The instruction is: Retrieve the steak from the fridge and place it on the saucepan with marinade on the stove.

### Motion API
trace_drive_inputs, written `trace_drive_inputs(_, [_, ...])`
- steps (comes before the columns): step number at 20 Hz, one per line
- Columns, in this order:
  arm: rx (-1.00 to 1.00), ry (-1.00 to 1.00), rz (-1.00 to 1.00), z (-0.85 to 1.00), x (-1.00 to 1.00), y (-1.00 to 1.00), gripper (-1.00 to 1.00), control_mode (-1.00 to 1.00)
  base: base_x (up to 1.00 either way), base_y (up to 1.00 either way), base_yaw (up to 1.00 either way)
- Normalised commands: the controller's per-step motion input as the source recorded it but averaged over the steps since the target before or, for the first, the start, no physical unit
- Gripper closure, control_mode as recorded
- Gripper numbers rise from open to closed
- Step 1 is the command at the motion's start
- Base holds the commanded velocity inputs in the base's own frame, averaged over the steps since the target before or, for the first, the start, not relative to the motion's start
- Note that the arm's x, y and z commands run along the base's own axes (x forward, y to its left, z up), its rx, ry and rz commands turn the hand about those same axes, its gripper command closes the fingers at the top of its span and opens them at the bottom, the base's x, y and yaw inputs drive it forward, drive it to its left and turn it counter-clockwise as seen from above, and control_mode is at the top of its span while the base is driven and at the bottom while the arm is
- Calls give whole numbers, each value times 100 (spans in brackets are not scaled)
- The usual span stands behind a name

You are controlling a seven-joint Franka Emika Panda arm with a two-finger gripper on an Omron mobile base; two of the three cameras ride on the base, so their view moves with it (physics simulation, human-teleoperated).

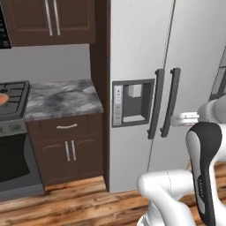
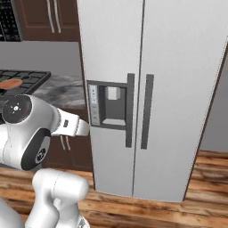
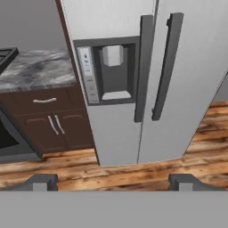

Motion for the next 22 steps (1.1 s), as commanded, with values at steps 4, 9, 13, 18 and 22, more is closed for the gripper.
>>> trace_drive_inputs(4, [0, 0, 0, 0, 0, 0, -100, 100, -8, -73, 1])
trace_drive_inputs(9, [0, 0, 0, 0, 0, 0, -100, 100, 0, -71, 3])
trace_drive_inputs(13, [0, 0, 0, 0, 0, 0, -100, 100, 0, -100, 0])
trace_drive_inputs(18, [0, 0, 0, 0, 0, 0, -100, 100, 3, -63, 0])
trace_drive_inputs(22, [0, 0, 0, 0, 0, 0, -100, 100, 18, -11, 0])
